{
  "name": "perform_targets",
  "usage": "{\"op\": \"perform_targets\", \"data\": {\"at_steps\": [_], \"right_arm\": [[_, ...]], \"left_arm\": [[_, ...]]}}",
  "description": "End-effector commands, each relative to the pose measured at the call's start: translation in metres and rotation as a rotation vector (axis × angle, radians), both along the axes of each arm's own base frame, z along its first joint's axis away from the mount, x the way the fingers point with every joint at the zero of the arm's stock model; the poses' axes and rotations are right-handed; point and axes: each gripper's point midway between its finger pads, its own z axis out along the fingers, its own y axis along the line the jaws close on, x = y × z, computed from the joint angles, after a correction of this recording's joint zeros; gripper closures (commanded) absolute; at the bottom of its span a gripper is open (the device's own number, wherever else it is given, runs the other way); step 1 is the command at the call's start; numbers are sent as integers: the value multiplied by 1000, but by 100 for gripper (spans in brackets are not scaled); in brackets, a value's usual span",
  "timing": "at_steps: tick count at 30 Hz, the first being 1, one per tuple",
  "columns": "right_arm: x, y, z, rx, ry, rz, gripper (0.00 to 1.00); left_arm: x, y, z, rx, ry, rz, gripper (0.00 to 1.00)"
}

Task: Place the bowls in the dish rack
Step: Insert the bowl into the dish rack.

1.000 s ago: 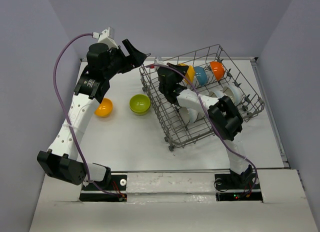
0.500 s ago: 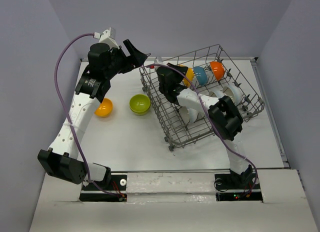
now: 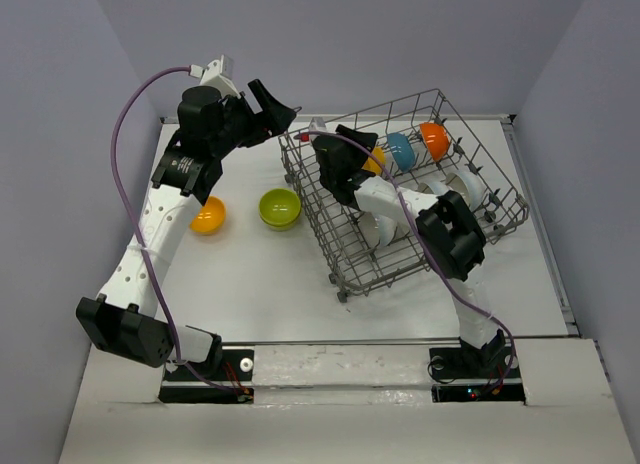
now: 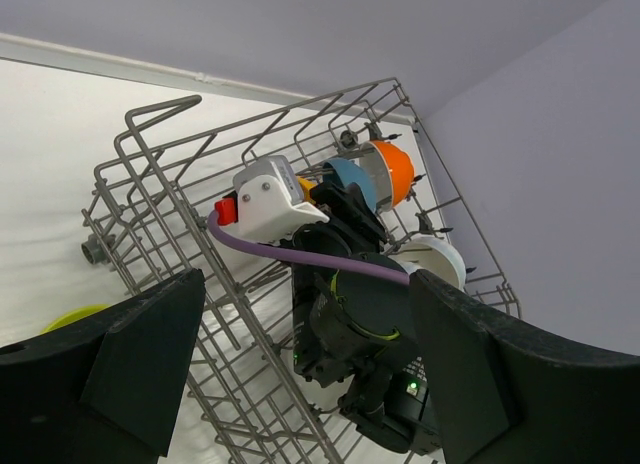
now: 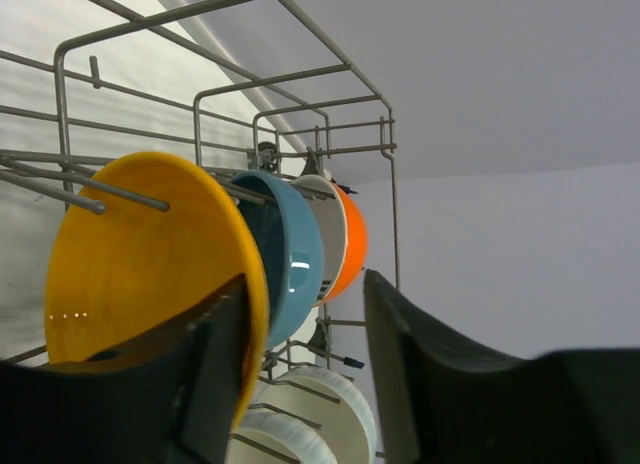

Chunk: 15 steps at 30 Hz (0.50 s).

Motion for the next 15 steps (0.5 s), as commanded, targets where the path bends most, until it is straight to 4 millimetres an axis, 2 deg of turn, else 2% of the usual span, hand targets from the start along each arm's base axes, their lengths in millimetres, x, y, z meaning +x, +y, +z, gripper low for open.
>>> {"op": "perform_targets", "data": {"at_steps": [1, 6, 15], "right_arm": [[3, 0, 2, 28, -8, 3, 42], [3, 0, 9, 47, -22, 5, 30], [0, 1, 28, 114, -56, 24, 24]], "left_arm": [[-2, -7, 18, -19, -60, -33, 8], [-2, -8, 17, -19, -60, -33, 8], [-2, -9, 17, -19, -60, -36, 8]]}}
